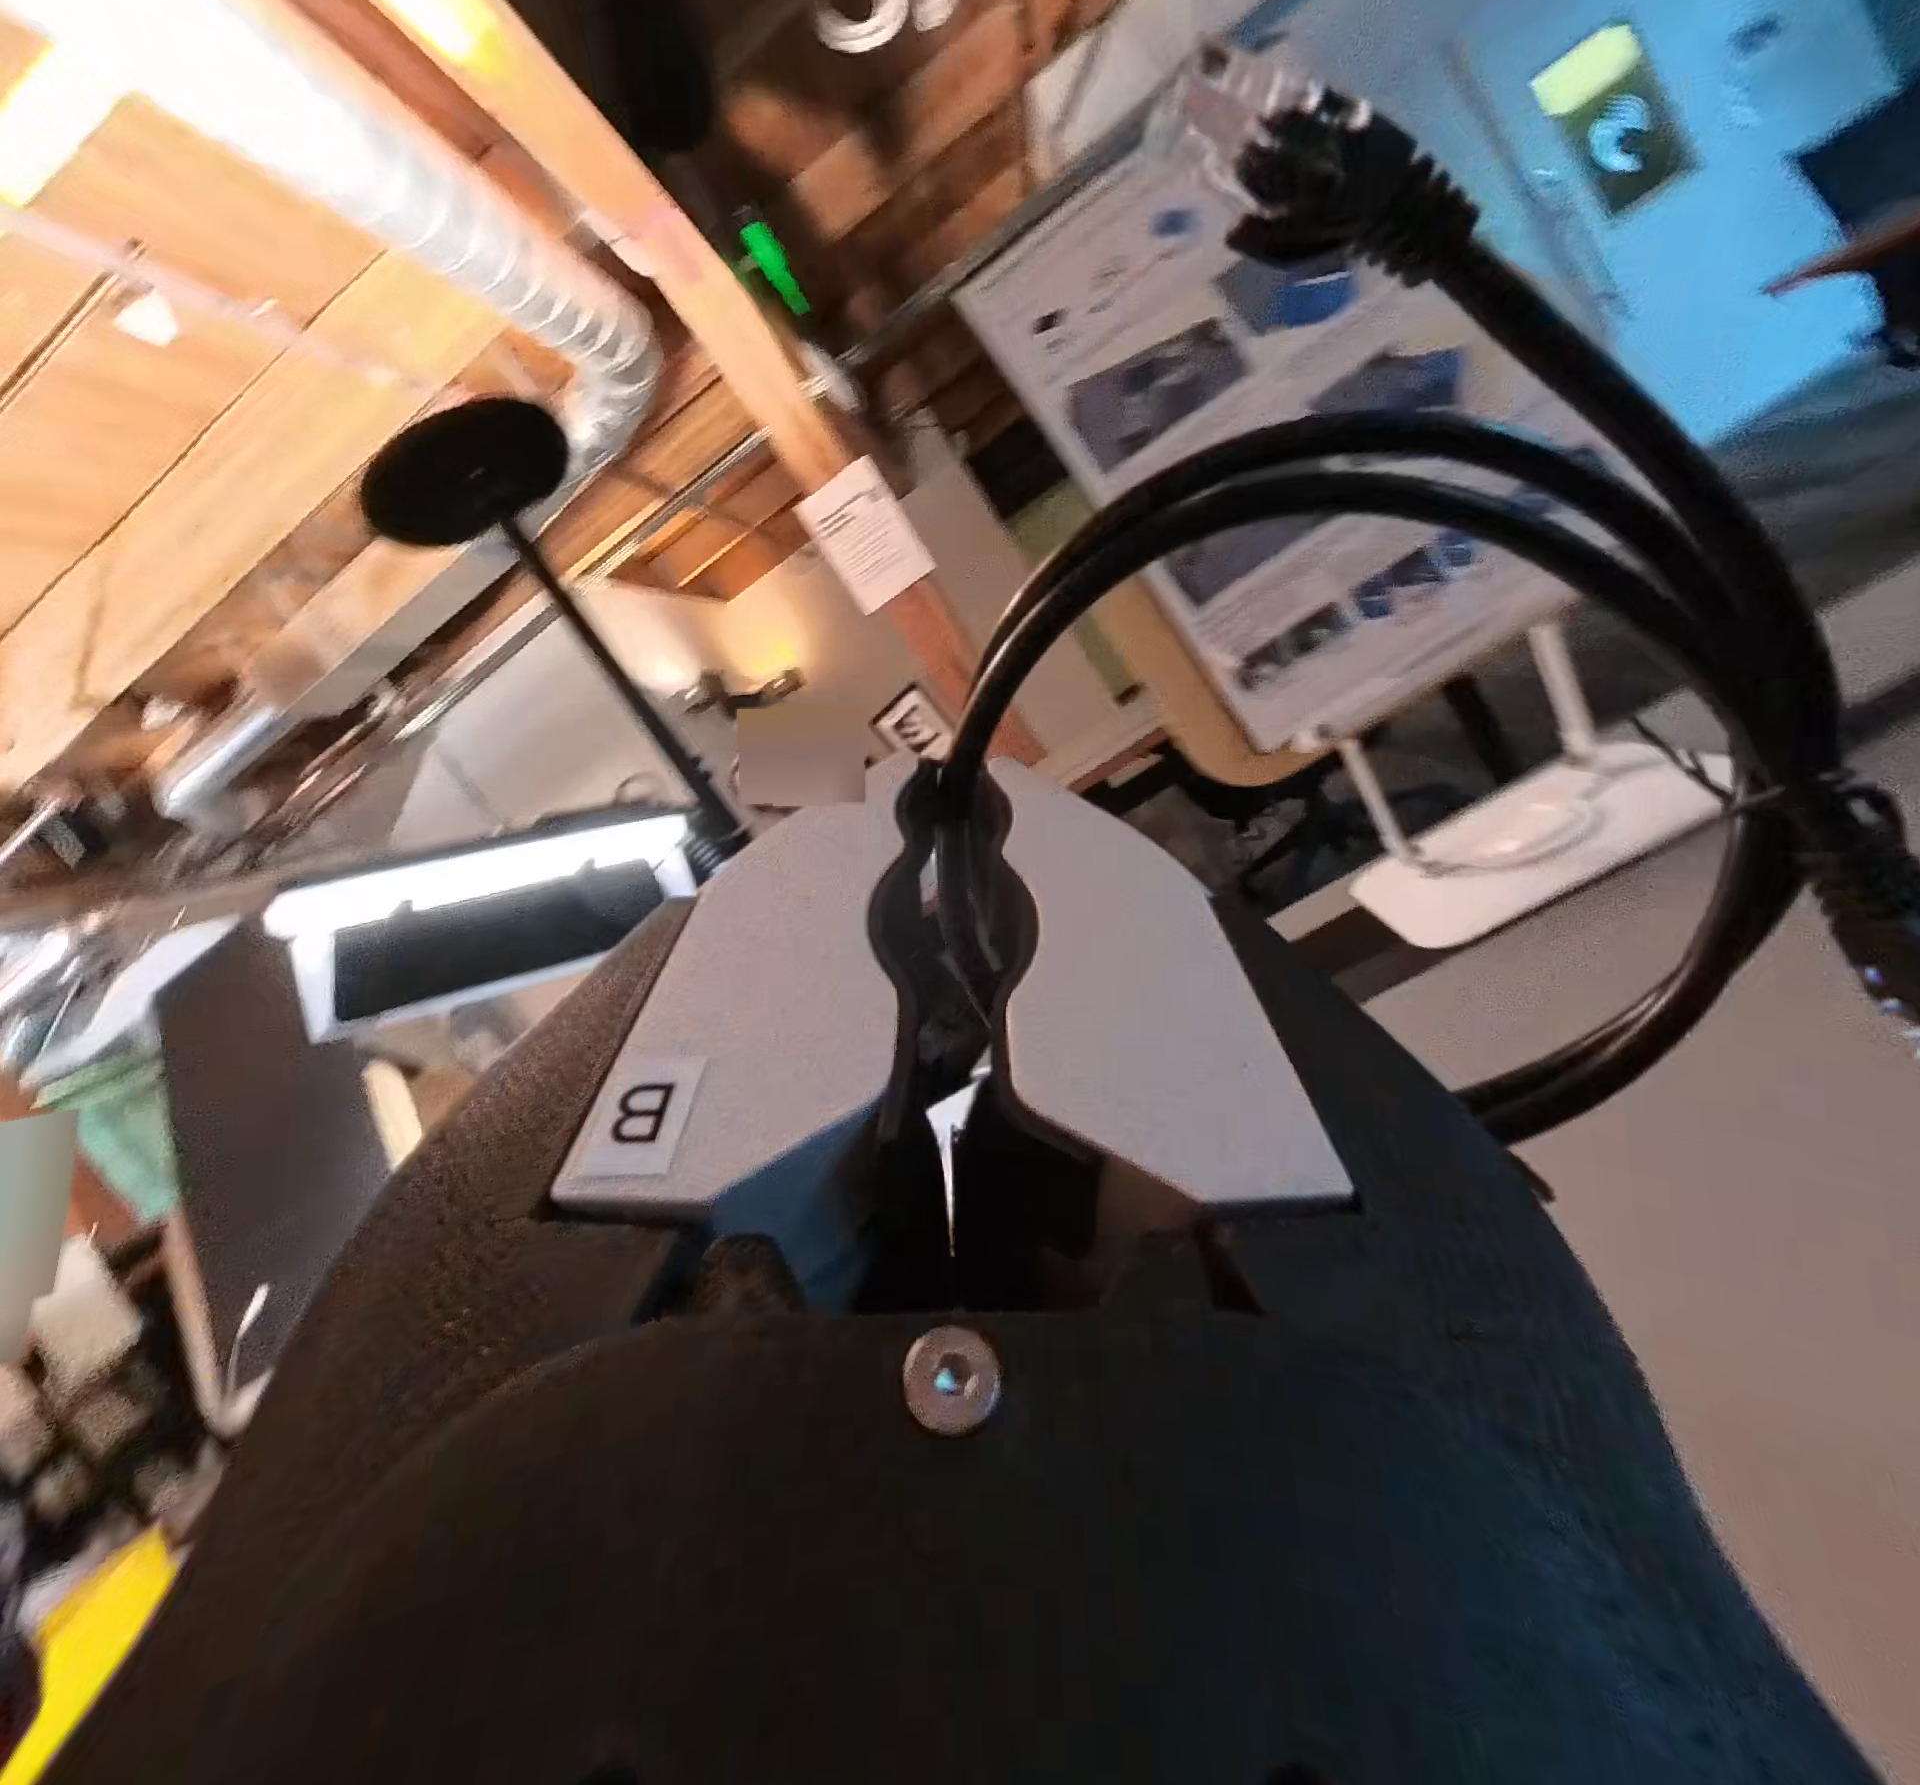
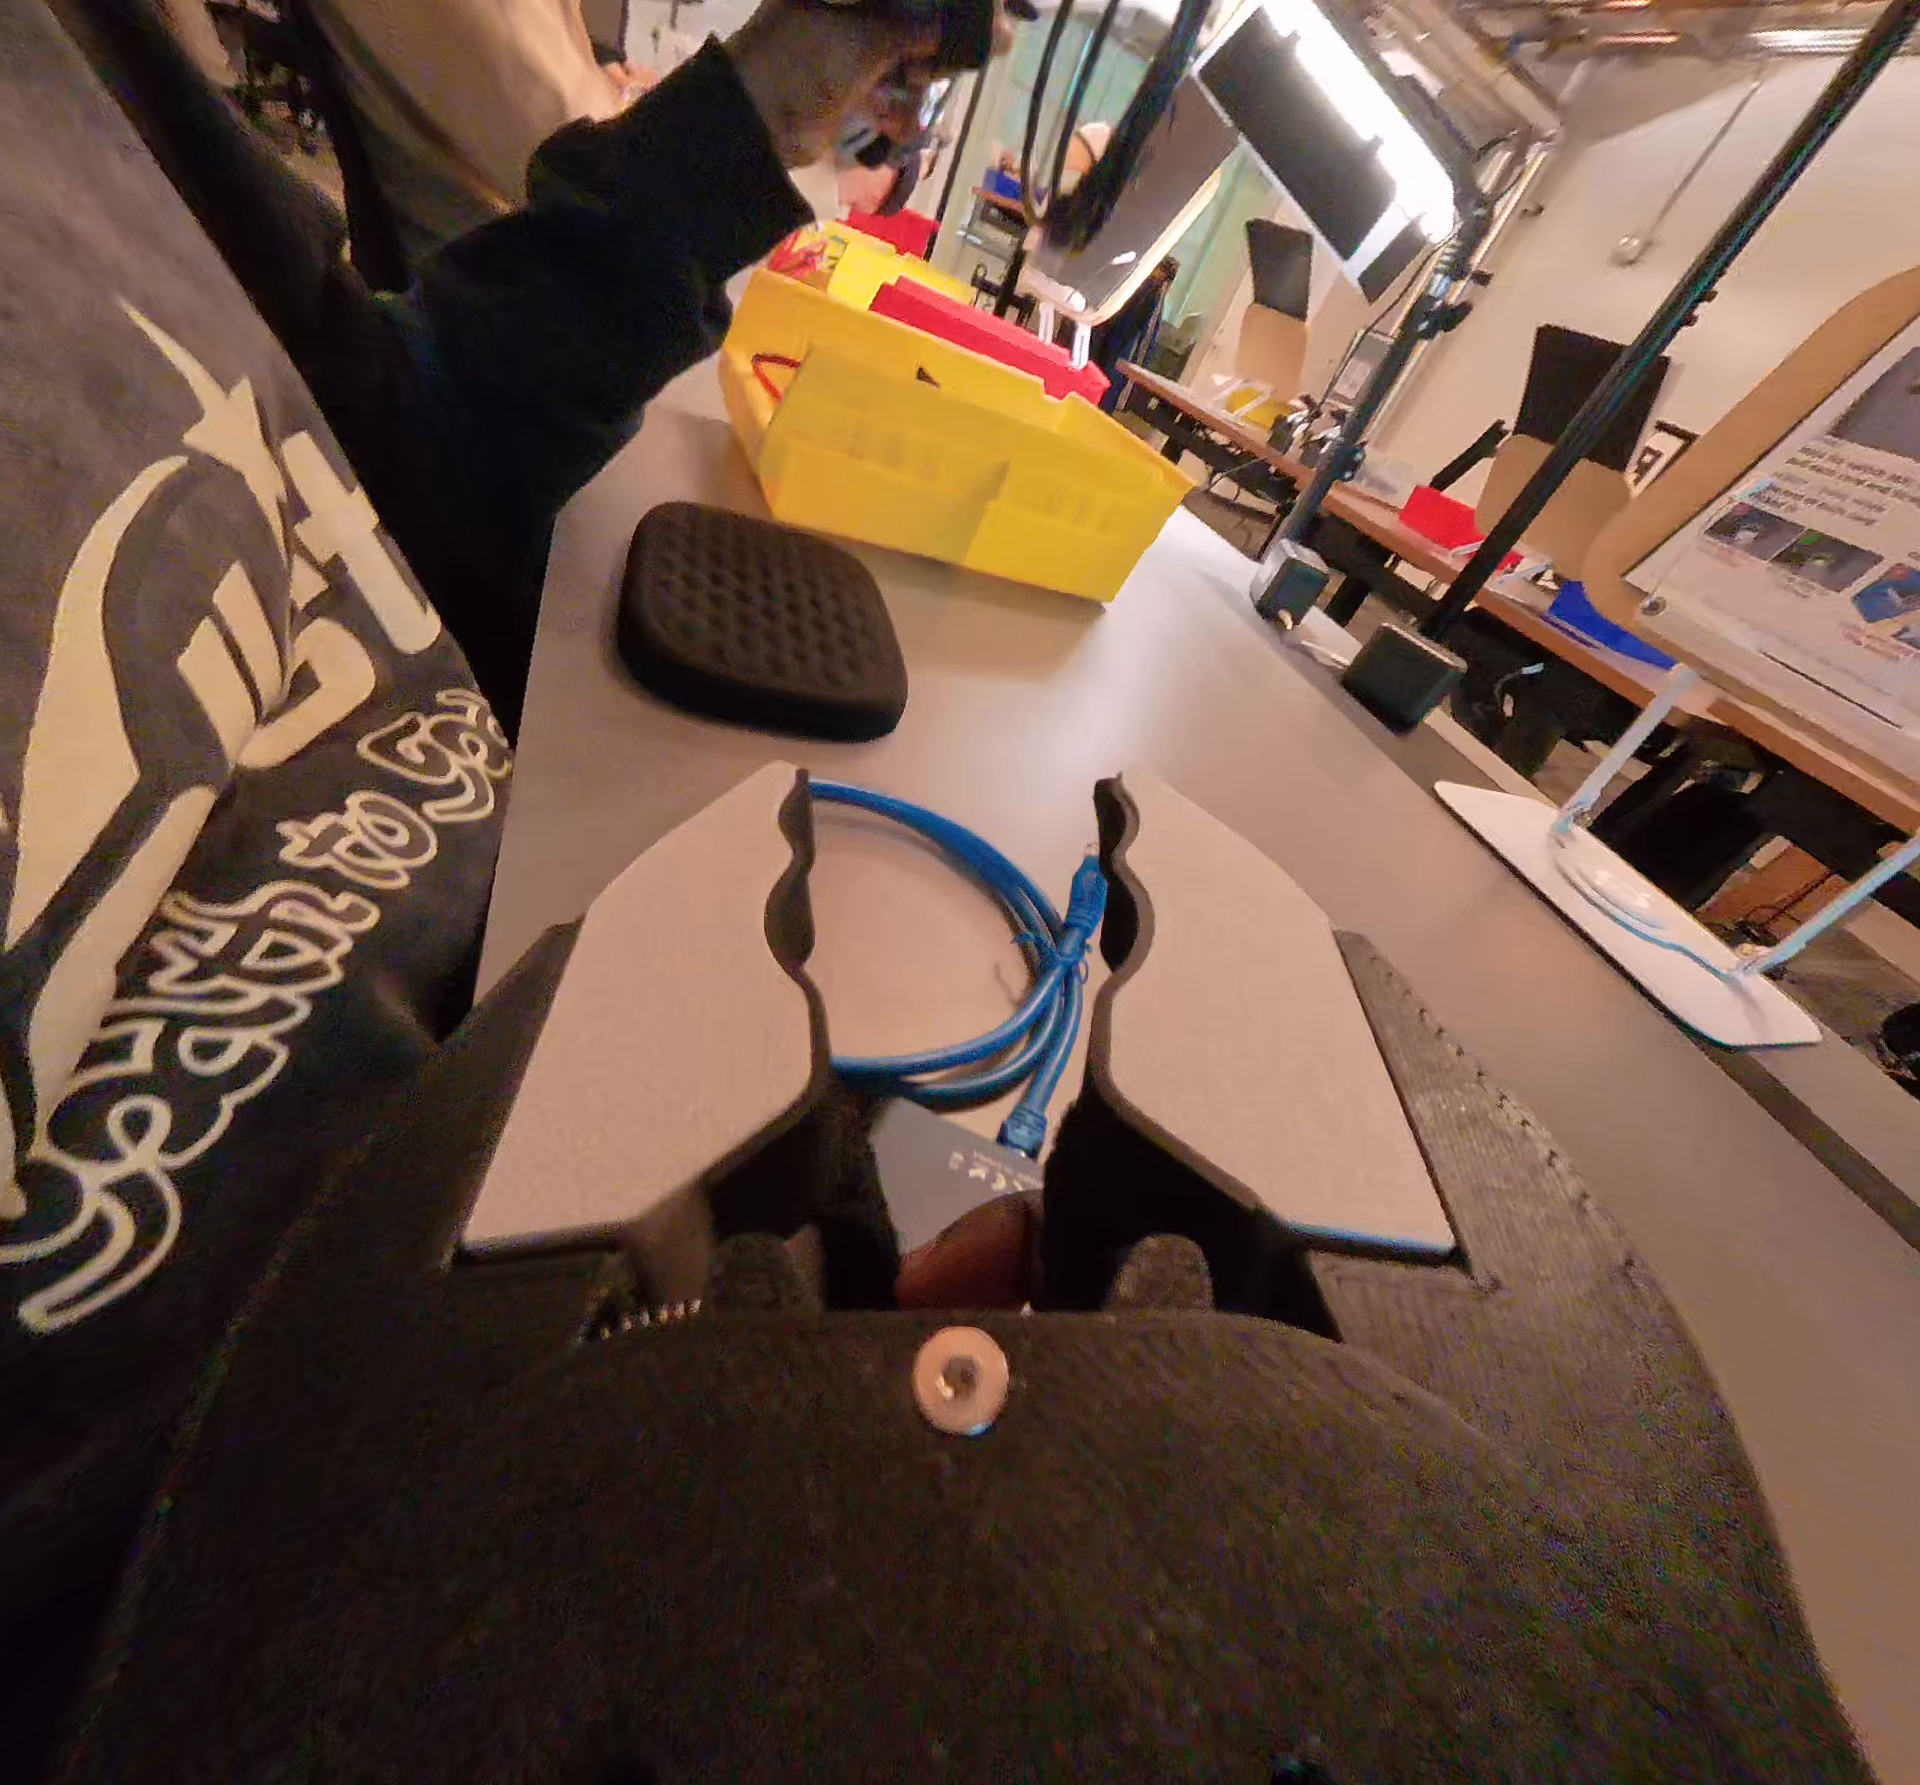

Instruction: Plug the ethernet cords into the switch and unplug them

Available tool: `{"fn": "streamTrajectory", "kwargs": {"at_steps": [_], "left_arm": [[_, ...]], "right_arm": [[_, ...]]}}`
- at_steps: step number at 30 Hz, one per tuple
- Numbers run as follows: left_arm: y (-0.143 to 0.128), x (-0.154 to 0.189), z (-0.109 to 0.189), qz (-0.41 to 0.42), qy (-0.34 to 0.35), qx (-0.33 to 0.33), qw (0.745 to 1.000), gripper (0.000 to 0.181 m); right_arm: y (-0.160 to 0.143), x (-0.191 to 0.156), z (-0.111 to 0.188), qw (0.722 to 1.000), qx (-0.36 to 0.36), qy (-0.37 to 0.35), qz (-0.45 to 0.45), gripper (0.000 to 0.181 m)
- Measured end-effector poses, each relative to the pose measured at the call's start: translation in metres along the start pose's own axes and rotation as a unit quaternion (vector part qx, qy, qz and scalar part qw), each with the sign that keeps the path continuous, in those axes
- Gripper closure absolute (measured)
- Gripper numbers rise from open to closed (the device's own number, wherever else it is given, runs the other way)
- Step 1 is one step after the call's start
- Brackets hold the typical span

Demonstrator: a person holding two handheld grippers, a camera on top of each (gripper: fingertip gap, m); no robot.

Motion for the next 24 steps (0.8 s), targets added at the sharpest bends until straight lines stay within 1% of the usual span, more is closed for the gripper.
{"fn": "streamTrajectory", "kwargs": {"at_steps": [4,8,10,15,19,21,24], "left_arm": [[0.027,0.067,-0.010,-0.052,-0.105,0.032,0.993,0.174],[0.040,0.121,-0.009,-0.105,-0.194,0.049,0.974,0.175],[0.045,0.140,-0.006,-0.129,-0.222,0.056,0.965,0.175],[0.057,0.171,0.002,-0.193,-0.250,0.071,0.946,0.175],[0.065,0.188,0.009,-0.221,-0.265,0.085,0.935,0.175],[0.068,0.193,0.012,-0.234,-0.268,0.088,0.930,0.175],[0.070,0.199,0.015,-0.246,-0.275,0.088,0.926,0.175]], "right_arm": [[0.008,-0.001,-0.008,1.000,0.015,-0.026,0.001,0.130],[0.016,0.000,-0.015,0.999,0.020,-0.037,0.010,0.131],[0.023,0.004,-0.020,0.999,0.018,-0.047,0.017,0.131],[0.054,0.021,-0.038,0.997,0.028,-0.079,0.007,0.130],[0.075,0.038,-0.054,0.995,-0.003,-0.103,0.009,0.129],[0.080,0.043,-0.062,0.996,-0.042,-0.082,-0.001,0.128],[0.080,0.044,-0.069,0.990,-0.134,-0.039,0.005,0.131]]}}
Point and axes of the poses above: each gripper's, where its closed fingertips meet, z back along the fingers, y out of its top, x = y × z across the jaws, the point moved 3 cm from there along z, back along the fingers, and after that the axes turned 6 degrees about x, right-handed, at the moved point
